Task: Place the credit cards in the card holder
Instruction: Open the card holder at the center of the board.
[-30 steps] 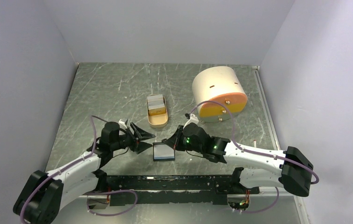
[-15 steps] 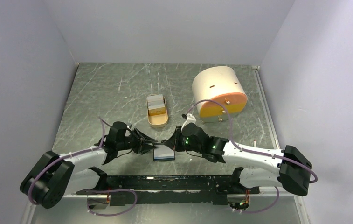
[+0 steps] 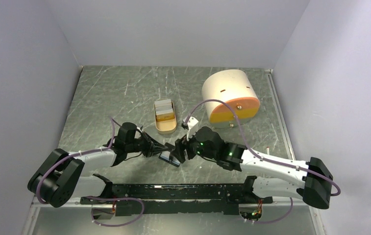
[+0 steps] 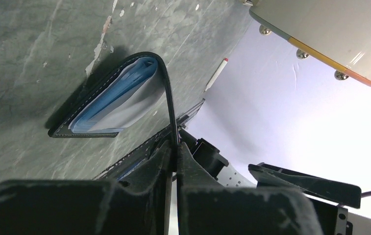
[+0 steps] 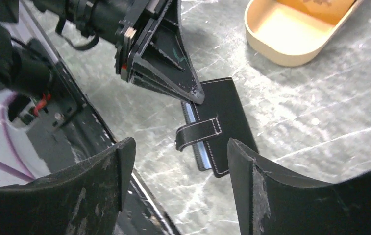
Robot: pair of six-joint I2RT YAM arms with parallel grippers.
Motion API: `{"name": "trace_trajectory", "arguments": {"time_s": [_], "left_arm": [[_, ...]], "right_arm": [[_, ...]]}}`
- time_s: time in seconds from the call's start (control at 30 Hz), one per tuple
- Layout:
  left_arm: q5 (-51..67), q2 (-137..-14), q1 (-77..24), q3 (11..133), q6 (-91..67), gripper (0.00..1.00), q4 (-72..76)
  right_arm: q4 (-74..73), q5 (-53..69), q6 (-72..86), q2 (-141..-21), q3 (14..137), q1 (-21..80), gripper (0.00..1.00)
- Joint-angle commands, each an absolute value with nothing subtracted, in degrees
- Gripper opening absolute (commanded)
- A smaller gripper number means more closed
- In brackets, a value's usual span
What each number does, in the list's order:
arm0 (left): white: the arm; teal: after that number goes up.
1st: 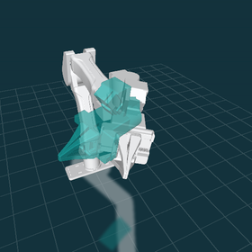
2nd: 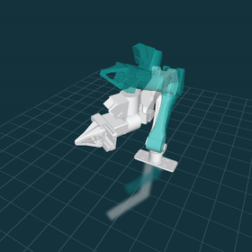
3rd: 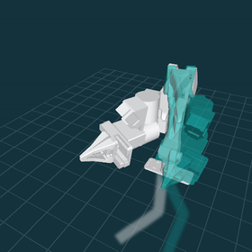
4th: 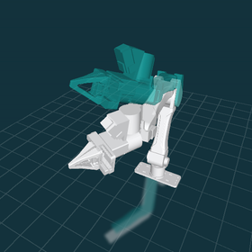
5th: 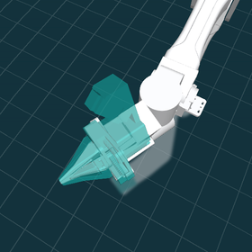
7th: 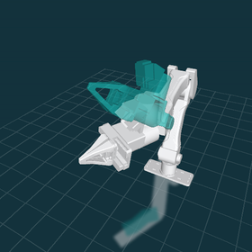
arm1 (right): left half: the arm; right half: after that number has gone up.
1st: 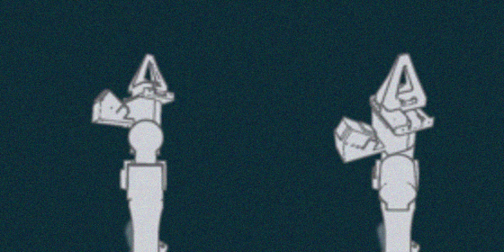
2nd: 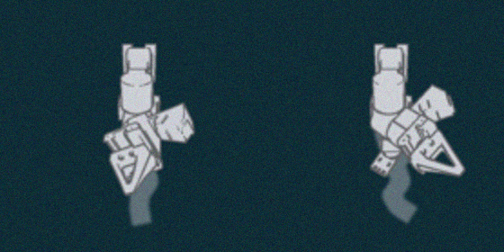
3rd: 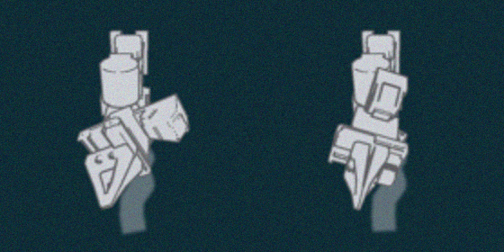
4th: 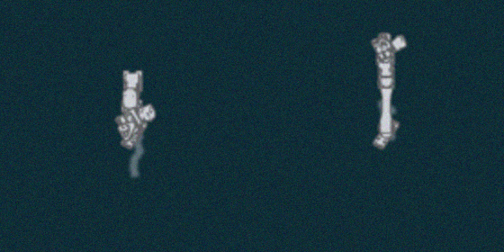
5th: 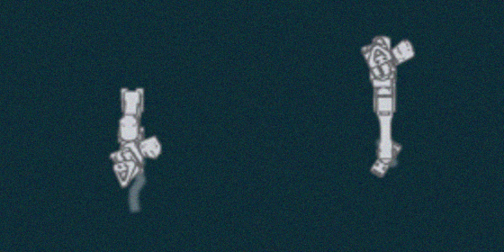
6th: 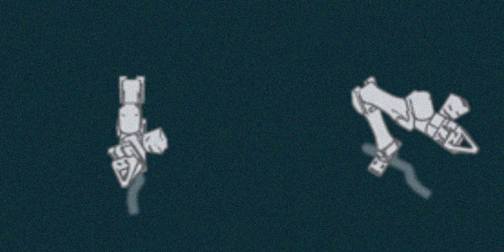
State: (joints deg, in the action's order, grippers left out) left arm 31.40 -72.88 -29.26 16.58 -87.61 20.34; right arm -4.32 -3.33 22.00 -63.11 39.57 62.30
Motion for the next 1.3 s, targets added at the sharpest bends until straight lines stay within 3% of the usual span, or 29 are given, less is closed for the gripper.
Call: {"name": "trace_trajectory", "arguments": {"time_s": [0.0, 0.23, 0.43, 0.63, 0.83, 0.93, 1.03, 1.13, 1.27], "left_arm": [[34.0, -72.4, -29.6, 18.0, -85.5, 0.09, 20.5], [34.6, -71.4, -29.5, 19.1, -85.1, 0.09, 19.2], [34.7, -71.1, -29.6, 19.2, -84.8, 0.09, 18.2], [35.8, -71.2, -29.6, 18.9, -84.3, 0.09, 18.4], [37.2, -71.5, -29.6, 18.5, -84.3, 0.09, 19.6], [38.1, -71.1, -29.5, 18.0, -84.7, 0.1, 20.8], [39.8, -69.8, -29.4, 17.9, -83.3, 0.19, 24.0], [38.7, -67.0, -29.0, 20.7, -77.4, 0.4, 18.3], [28.0, -61.2, -28.9, 31.1, -63.6, 0.52, -4.9]], "right_arm": [[1.4, -2.8, 2.5, -59.8, 34.3, 64.3, 0.72], [2.2, -6.9, -13.6, -66.5, 34.9, 68.7, 0.71], [6.2, -17.8, -19.2, -73.6, 35.0, 73.4, 0.68], [12.3, -22.4, -18.6, -76.8, 34.9, 73.7, 0.4], [14.6, -23.7, -17.0, -80.5, 35.2, 73.8, 0.33], [13.7, -25.5, -15.2, -81.2, 35.9, 73.9, 0.18], [11.5, -26.5, -10.2, -80.0, 37.0, 73.9, 0.0], [8.9, -25.8, 1.2, -77.6, 37.9, 73.8, 0.0], [5.3, -24.4, 22.0, -74.3, 36.8, 73.9, 0.0]]}}
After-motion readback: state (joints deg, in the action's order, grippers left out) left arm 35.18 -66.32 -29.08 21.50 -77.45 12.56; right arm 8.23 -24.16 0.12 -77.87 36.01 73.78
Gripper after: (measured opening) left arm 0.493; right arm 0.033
